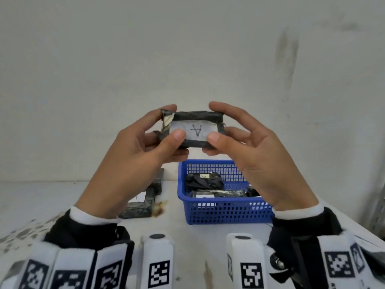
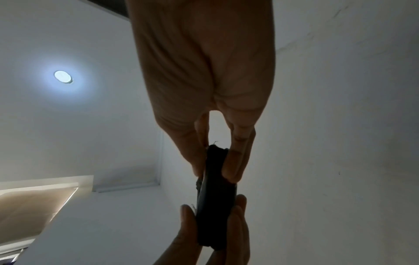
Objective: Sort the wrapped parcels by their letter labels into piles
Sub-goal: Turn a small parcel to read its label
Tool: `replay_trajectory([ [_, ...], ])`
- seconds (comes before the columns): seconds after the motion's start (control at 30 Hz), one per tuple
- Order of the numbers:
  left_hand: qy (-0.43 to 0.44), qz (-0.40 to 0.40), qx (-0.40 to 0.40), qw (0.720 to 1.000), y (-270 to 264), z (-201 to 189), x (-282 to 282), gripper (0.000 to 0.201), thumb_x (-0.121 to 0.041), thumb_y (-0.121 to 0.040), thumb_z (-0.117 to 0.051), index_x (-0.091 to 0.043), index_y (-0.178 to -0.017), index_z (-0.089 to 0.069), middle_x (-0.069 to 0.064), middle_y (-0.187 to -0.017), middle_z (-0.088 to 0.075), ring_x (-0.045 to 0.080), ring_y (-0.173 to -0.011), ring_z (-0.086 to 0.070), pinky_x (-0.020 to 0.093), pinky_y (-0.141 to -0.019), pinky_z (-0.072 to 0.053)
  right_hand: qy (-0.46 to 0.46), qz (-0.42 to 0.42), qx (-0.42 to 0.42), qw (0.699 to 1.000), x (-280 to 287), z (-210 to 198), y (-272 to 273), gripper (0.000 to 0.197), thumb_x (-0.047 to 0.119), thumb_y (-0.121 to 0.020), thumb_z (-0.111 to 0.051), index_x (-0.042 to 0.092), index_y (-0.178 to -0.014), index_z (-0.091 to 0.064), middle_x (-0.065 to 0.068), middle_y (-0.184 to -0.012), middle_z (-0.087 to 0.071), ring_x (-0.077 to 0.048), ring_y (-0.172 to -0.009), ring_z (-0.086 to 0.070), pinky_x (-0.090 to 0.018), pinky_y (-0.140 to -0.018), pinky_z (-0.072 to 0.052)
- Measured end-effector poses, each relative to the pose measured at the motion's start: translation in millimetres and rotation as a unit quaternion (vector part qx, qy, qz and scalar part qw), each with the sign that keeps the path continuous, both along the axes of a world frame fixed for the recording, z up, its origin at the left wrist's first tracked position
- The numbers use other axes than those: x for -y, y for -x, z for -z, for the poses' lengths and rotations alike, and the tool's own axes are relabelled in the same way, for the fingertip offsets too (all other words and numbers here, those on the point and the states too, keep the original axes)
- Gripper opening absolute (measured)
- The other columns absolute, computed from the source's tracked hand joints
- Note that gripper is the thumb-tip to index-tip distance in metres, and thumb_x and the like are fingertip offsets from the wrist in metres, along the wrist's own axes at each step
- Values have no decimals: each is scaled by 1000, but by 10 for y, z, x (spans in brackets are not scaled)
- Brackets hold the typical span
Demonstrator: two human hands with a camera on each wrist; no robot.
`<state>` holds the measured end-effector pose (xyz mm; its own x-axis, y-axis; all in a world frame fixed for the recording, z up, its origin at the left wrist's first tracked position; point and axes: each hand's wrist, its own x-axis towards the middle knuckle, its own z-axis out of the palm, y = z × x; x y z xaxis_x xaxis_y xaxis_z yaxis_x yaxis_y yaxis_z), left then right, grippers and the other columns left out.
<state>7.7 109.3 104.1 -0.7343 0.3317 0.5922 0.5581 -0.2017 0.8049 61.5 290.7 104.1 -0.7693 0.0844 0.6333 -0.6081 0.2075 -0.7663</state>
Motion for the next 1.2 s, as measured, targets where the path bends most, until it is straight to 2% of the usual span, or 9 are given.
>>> replay_trajectory([
  [0.1,5,-6,-5,1000,-14,-11,22,48,-31,-73,-67,-30,-121,-63,7,-98,-76,23,-85,-75,41,-92,-55,-13,2,-9,1000,16,-4,-30,48,8,-84,-75,30,-126,-65,-10,-104,-76,-19,-83,-72,-28,-88,-57],
  [0.23,19,-16,-19,1000,-9,-6,-1,47,-24,-73,-80,-31,-117,-65,7,-97,-76,23,-81,-74,44,-91,-55,-17,10,-15,1000,6,-18,-54,45,8,-86,-73,29,-125,-65,-12,-104,-75,-19,-80,-72,-28,-88,-57],
  [0.37,29,-30,-36,998,-41,-9,-20,48,-33,-71,-80,-35,-116,-65,-1,-84,-75,15,-69,-71,34,-83,-58,-25,17,-18,999,-3,-28,-65,44,7,-87,-74,28,-124,-65,-11,-104,-75,-20,-80,-71,-30,-87,-58],
  [0.5,21,-37,-45,998,-58,-10,-48,42,-37,-76,-77,-34,-117,-66,-5,-75,-68,10,-62,-60,22,-63,-53,-23,17,-20,999,-9,-31,-72,43,5,-87,-73,28,-123,-65,-11,-102,-76,-19,-77,-70,-29,-85,-57],
  [0.73,27,-30,-66,997,-125,-15,-53,56,-31,-69,-71,-34,-123,-60,-6,-84,-71,5,-59,-62,11,-59,-48,-19,17,-24,999,-6,-44,-104,45,10,-83,-76,27,-123,-65,-7,-98,-76,-19,-76,-68,-25,-80,-56],
  [0.83,24,-34,-69,997,-131,-8,-63,54,-25,-71,-74,-34,-122,-60,-3,-89,-72,3,-58,-62,10,-57,-47,-23,19,-23,999,3,-50,-117,45,10,-84,-76,27,-123,-64,-4,-96,-75,-18,-74,-66,-23,-77,-54],
  [0.97,20,-33,-67,997,-114,-1,-50,47,-32,-78,-78,-39,-122,-62,0,-85,-68,8,-58,-58,20,-60,-51,-33,23,-20,999,20,-51,-127,45,7,-84,-75,27,-122,-64,-4,-98,-75,-16,-74,-65,-22,-74,-54],
  [1.1,-9,-31,-39,999,-80,1,-66,44,-28,-82,-72,-27,-124,-61,-6,-69,-63,13,-55,-56,23,-55,-48,-30,30,-25,999,21,-54,-135,40,8,-86,-75,29,-118,-66,-8,-100,-76,-19,-74,-67,-25,-79,-57],
  [1.2,-21,-31,-36,999,-56,5,-71,23,-20,-89,-66,-16,-112,-67,-5,-67,-63,12,-54,-54,21,-53,-46,-32,36,-25,999,36,-60,-149,34,10,-88,-73,29,-116,-67,-5,-97,-76,-17,-71,-68,-25,-77,-58],
])
